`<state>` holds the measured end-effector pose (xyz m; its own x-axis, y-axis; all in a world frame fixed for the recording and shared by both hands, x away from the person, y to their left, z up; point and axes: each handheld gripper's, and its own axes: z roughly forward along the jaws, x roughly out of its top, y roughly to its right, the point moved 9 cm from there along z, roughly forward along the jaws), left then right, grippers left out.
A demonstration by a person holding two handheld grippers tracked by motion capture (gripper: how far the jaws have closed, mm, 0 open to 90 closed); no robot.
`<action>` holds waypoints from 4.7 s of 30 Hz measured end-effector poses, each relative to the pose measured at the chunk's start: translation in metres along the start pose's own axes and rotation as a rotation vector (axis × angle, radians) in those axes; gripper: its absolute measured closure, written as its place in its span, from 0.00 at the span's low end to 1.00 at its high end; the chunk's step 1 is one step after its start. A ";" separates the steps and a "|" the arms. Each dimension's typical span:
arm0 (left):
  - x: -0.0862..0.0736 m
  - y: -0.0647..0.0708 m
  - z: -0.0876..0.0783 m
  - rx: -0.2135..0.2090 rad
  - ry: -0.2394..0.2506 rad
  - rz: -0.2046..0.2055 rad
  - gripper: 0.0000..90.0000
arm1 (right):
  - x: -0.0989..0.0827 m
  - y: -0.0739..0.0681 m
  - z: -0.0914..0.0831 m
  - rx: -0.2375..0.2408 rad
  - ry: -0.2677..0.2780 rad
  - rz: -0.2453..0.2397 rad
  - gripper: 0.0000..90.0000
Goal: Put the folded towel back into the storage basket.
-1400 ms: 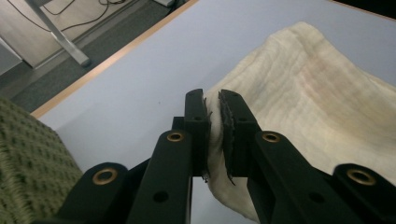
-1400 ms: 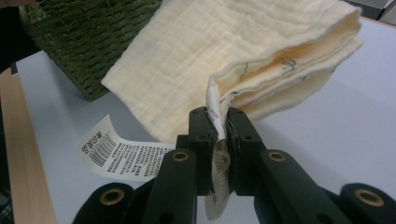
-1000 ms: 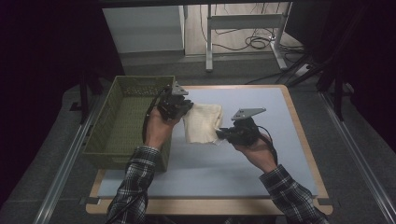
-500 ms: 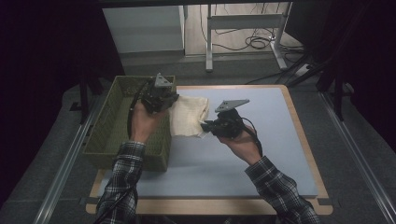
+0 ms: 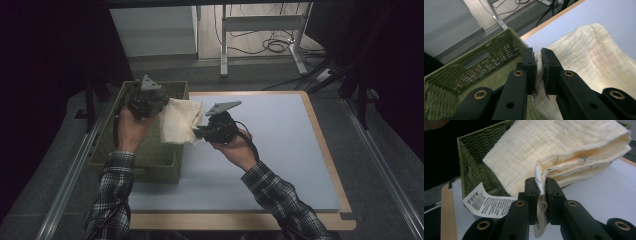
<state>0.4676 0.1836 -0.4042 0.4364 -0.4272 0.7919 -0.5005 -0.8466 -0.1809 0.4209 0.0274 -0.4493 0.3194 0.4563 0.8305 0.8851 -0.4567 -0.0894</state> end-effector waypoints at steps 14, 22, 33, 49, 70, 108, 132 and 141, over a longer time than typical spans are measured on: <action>-0.043 -0.037 -0.012 0.051 -0.044 -0.044 0.91 | 0.014 -0.038 0.058 0.046 -0.039 -0.040 0.90; -0.065 -0.047 -0.009 0.050 -0.063 -0.061 0.91 | 0.013 -0.057 0.086 0.065 -0.089 -0.069 0.90; -0.096 -0.057 0.000 0.041 -0.096 -0.093 0.91 | 0.006 -0.066 0.114 0.073 -0.164 -0.064 0.90; -0.109 -0.056 0.025 0.007 -0.139 -0.089 0.91 | 0.001 -0.063 0.127 0.033 -0.243 -0.050 0.89; -0.117 -0.053 0.044 0.016 -0.189 -0.095 0.68 | 0.007 -0.054 0.126 -0.029 -0.241 -0.061 0.66; -0.100 -0.032 0.033 -0.092 -0.081 -0.245 0.13 | 0.006 -0.034 0.076 -0.023 -0.140 -0.064 0.20; -0.071 0.009 0.032 -0.154 -0.063 -0.187 0.04 | -0.022 -0.010 0.037 -0.050 -0.123 -0.074 0.15; -0.056 0.030 0.036 -0.174 -0.065 -0.147 0.03 | -0.036 0.002 0.023 -0.062 -0.120 -0.075 0.12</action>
<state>0.4554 0.1711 -0.4756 0.5589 -0.3274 0.7618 -0.5468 -0.8362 0.0418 0.4186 0.0274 -0.4919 0.2949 0.5771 0.7615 0.8863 -0.4630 0.0076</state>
